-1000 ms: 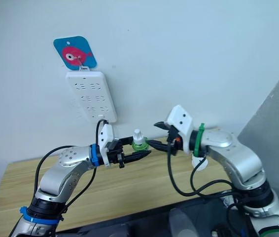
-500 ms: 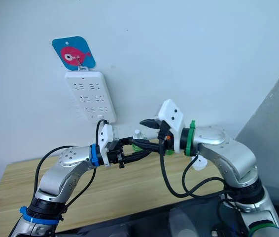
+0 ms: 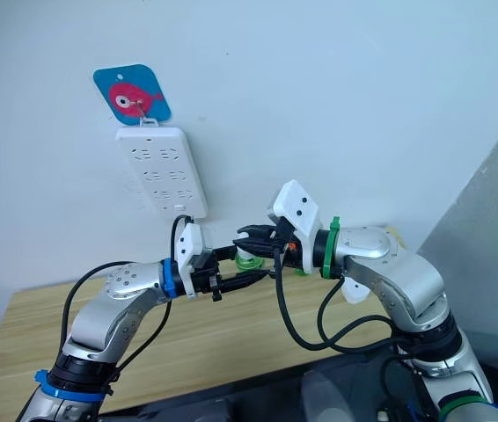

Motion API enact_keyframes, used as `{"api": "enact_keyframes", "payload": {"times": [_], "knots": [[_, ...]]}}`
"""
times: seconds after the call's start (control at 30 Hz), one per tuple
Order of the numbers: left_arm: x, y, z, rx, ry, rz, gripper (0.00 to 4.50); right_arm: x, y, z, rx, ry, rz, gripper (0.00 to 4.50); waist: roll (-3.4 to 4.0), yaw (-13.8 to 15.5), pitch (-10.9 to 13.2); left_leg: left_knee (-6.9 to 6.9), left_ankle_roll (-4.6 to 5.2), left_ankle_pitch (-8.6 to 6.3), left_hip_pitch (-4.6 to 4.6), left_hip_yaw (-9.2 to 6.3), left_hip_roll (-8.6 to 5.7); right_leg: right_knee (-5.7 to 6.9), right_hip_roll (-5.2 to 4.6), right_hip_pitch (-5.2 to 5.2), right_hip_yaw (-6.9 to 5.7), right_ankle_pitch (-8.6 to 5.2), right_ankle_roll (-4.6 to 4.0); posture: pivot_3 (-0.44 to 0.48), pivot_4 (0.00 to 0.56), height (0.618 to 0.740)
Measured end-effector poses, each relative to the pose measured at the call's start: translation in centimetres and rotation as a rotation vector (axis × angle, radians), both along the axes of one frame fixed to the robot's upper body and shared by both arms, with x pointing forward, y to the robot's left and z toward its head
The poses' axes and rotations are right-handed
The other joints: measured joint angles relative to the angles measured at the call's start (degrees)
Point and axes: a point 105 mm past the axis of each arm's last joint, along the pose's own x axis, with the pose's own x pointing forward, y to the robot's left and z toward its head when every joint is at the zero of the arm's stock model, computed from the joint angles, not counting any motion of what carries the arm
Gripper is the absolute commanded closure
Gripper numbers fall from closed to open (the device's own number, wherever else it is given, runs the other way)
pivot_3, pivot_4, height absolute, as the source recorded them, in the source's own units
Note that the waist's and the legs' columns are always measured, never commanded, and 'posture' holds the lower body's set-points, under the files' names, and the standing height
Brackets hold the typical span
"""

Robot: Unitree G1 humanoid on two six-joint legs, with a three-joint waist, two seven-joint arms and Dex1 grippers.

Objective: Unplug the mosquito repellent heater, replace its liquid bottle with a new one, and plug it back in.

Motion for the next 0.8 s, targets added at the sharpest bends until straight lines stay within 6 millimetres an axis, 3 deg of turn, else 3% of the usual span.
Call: {"api": "enact_keyframes", "payload": {"times": [0.13,0.3,0.57,0.63,0.8], "knots": [[-0.1,0.1,0.0,0.002,-0.012,-0.001,2.23,-0.1,0.0,0.7,0.043,0.003,0.008,4.20,0.00,-0.01,0.00,0.00,0.00,0.00,0.00,0.00,0.00,0.00,0.00,0.00,0.01,0.00,0.00,-0.258,0.105,0.734],[-0.3,0.0,-0.3,0.005,-0.006,-0.011,2.23,-0.2,-0.1,2.9,0.082,-0.062,0.024,4.20,0.01,-0.01,0.01,0.00,0.00,0.00,0.00,0.01,0.00,0.00,0.00,0.00,0.01,0.00,0.01,-0.258,0.105,0.734],[-0.6,0.6,-1.1,0.025,0.016,-0.001,2.23,0.3,-2.2,5.6,0.121,-0.129,-0.040,4.20,0.03,0.06,0.02,-0.02,0.02,-0.01,0.01,0.00,0.01,-0.01,0.00,0.00,0.00,0.00,0.00,-0.251,0.118,0.734],[-0.4,1.6,-1.6,0.035,0.031,0.042,2.23,0.7,-3.5,5.2,0.097,-0.129,-0.092,4.20,0.02,0.29,0.02,-0.04,0.06,-0.03,0.00,0.00,0.01,-0.05,0.00,0.00,-0.01,-0.01,0.01,-0.241,0.127,0.734],[0.0,4.6,-2.3,0.078,0.033,0.149,2.23,1.2,-5.9,-1.3,0.014,0.001,-0.255,4.20,0.05,0.58,0.12,-0.06,0.18,-0.10,0.00,0.10,0.03,-0.12,0.02,0.00,0.08,-0.10,0.16,-0.217,0.150,0.734]]}}
